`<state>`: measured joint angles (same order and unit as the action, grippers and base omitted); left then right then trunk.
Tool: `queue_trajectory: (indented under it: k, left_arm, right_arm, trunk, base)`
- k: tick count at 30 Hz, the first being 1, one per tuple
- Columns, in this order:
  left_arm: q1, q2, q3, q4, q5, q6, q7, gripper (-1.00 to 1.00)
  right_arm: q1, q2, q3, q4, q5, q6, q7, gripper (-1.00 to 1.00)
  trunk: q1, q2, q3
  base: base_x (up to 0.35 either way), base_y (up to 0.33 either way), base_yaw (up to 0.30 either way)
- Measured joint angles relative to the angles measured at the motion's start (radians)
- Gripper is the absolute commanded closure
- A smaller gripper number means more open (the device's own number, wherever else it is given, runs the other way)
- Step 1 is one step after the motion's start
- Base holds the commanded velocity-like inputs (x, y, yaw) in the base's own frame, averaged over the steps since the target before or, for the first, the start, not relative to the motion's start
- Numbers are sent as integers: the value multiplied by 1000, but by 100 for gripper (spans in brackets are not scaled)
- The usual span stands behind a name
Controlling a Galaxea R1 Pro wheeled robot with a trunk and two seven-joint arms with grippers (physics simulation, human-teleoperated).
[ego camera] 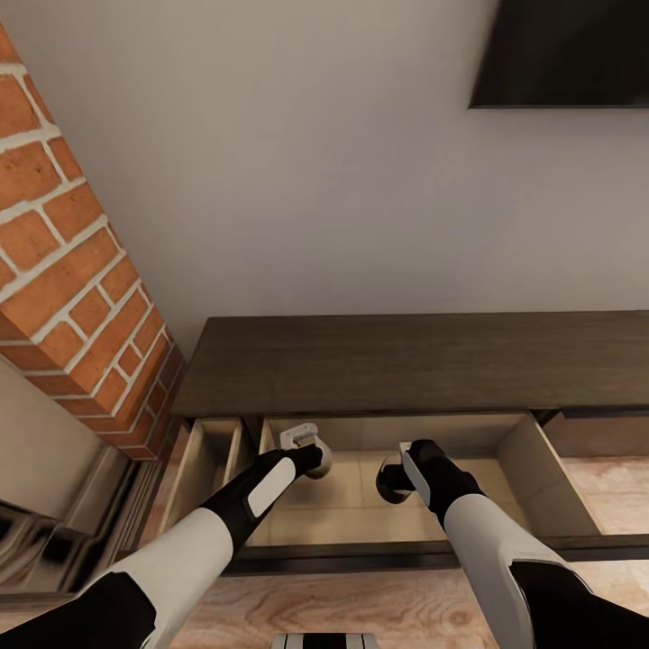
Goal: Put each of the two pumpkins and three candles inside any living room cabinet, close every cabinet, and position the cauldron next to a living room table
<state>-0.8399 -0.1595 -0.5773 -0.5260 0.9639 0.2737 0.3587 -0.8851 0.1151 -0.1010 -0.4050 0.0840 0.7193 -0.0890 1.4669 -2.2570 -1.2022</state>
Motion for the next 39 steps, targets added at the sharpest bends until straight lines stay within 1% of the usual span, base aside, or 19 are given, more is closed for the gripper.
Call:
queue_trajectory:
  k: [8, 9, 11, 13, 15, 17, 21, 31, 39]
  left_arm:
    - [5, -1, 0, 0, 2, -1, 0, 100]
    - [6, -1, 0, 0, 6, -1, -1, 100]
    - [7, -2, -1, -1, 26, -2, -1, 100]
    - [8, -2, -1, -1, 63, -3, -6, 100]
    - [8, -1, -2, 2, 141, -6, -30, 100]
    - [7, -2, -2, 4, 185, -7, -43, 100]
    - [8, -2, -3, 5, 185, -4, -39, 100]
    - [7, 0, -3, 5, 184, -1, -35, 100]
    - [8, 2, -2, 2, 184, 9, -37, 100]
  right_arm:
    - [0, 0, 0, 3, 0, 0, 0, 100]
    - [0, 0, 0, 3, 0, 1, 0, 100]
    - [0, 0, 0, 3, 0, 1, 0, 100]
    - [0, 0, 0, 3, 0, 1, 0, 100]
    - [0, -1, 0, 2, 0, 1, 0, 100]
    - [0, -2, 1, -3, 1, 3, -1, 100]
    - [0, -3, 1, -20, 0, 5, 0, 100]
    - [0, -6, 2, -16, 1, 0, 6, 100]
    - [0, -5, 3, -20, 0, 2, 5, 100]
  trunk:
    - [4, -7, -3]
    - [4, -7, -3]
    - [4, -7, -3]
    - [8, -14, -6]
    - [15, -28, -12]
    - [23, -42, -19]
    - [38, -70, -31]
    - [77, -140, -63]
    - [77, -140, -63]
  base:
    - [1, 0, 0]
    - [0, 0, 0]
    - [0, 0, 0]
    - [0, 0, 0]
    - [0, 0, 0]
    - [0, 0, 0]
    - [0, 0, 0]
    - [0, 0, 0]
    - [0, 0, 0]
